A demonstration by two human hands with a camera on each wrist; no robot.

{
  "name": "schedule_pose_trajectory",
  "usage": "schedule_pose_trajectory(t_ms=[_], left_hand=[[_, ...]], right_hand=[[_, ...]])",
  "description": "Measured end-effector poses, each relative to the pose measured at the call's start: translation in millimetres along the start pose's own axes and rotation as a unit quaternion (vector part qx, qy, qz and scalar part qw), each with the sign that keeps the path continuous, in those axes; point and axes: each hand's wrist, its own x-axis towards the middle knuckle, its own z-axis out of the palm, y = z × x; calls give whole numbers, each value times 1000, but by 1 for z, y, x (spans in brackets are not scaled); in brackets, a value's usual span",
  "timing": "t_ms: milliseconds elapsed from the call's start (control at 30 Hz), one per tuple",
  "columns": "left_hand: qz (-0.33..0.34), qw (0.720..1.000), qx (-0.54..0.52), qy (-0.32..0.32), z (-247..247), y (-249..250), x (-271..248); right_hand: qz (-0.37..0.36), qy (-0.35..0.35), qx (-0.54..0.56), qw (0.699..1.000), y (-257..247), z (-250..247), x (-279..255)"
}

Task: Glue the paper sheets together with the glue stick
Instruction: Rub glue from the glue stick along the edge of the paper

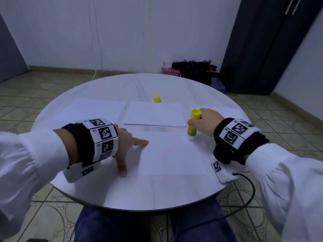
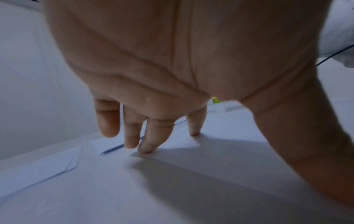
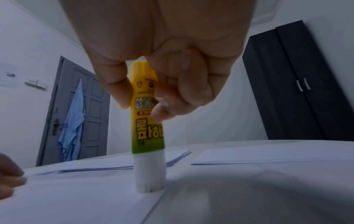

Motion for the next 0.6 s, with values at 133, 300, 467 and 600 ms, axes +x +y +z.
schedule_pose_trajectory(t_ms=[133, 300, 467, 600], left_hand=[[2, 1000, 1, -6, 0, -2, 2], [4, 1000, 0, -7, -2, -1, 4], [0, 1000, -1, -6, 0, -2, 7], [1, 1000, -7, -2, 1, -2, 3]], right_hand=[[-30, -18, 0, 999, 7, -2, -16], [-70, -48, 0, 996, 16, -3, -47], [-93, -75, 8, 993, 17, -6, -72], [-91, -91, 55, 990, 20, -11, -81]])
